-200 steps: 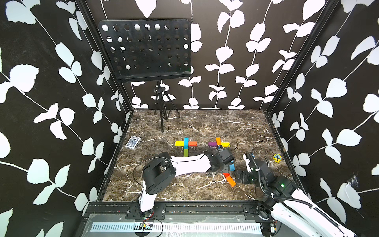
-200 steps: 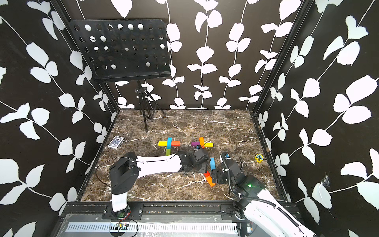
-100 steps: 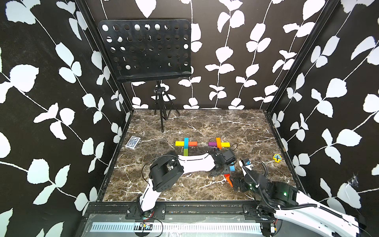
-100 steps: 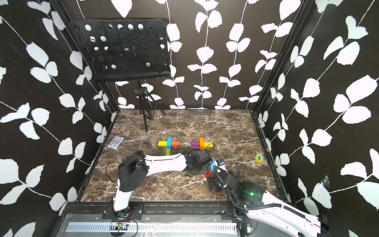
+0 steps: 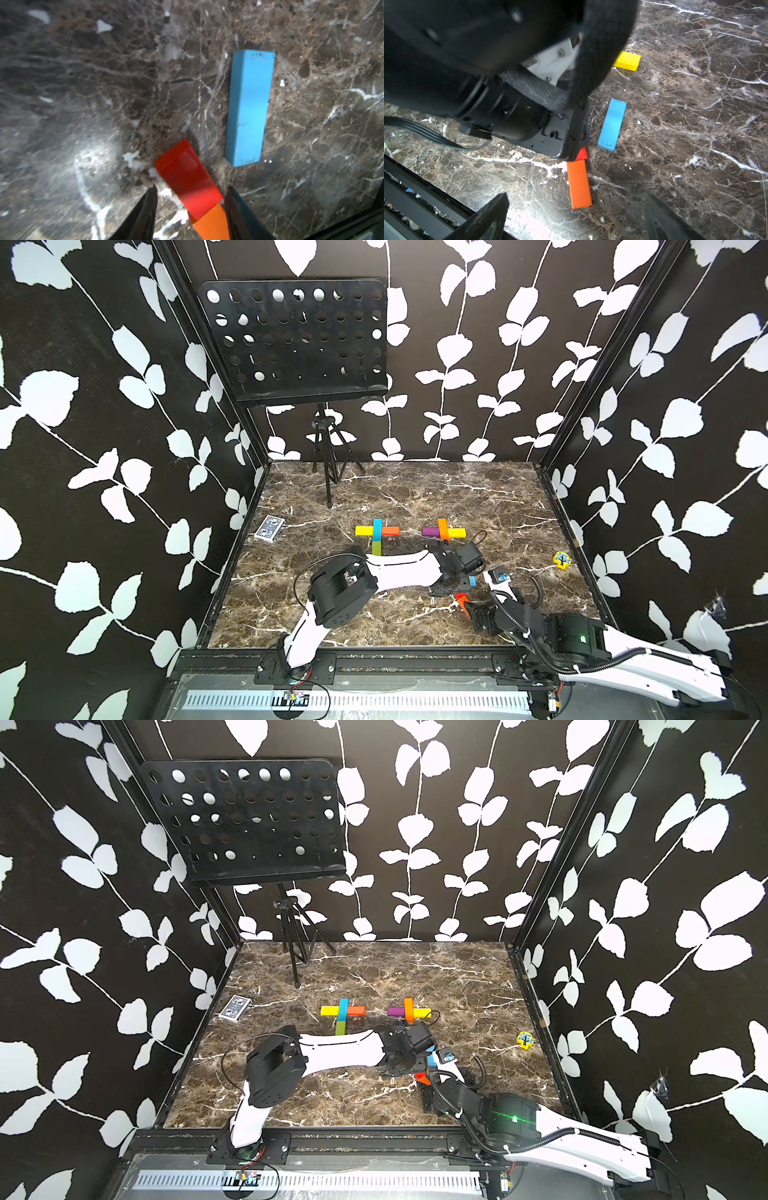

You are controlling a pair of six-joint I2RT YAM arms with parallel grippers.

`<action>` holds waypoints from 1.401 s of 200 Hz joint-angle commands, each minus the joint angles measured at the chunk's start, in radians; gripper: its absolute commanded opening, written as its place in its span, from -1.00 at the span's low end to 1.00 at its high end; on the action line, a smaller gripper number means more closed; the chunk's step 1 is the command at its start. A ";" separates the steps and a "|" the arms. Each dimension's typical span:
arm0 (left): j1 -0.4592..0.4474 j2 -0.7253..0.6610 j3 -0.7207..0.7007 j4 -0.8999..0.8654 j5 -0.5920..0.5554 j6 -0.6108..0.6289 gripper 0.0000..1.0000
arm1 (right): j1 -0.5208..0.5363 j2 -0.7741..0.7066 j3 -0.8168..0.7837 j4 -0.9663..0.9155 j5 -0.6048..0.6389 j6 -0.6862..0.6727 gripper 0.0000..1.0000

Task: Assemble the letter t with building blocks
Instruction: Pick up the building block from the center of the board.

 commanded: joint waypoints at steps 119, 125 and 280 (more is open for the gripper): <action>-0.005 0.085 0.106 -0.209 -0.047 0.005 0.13 | 0.012 -0.075 -0.011 -0.010 0.027 -0.005 0.97; -0.004 0.092 0.111 -0.217 -0.047 0.006 0.12 | 0.012 -0.082 -0.012 -0.008 0.027 -0.007 0.96; 0.066 0.048 0.018 -0.190 -0.053 0.068 -0.31 | 0.012 -0.149 -0.015 -0.014 0.012 -0.015 0.94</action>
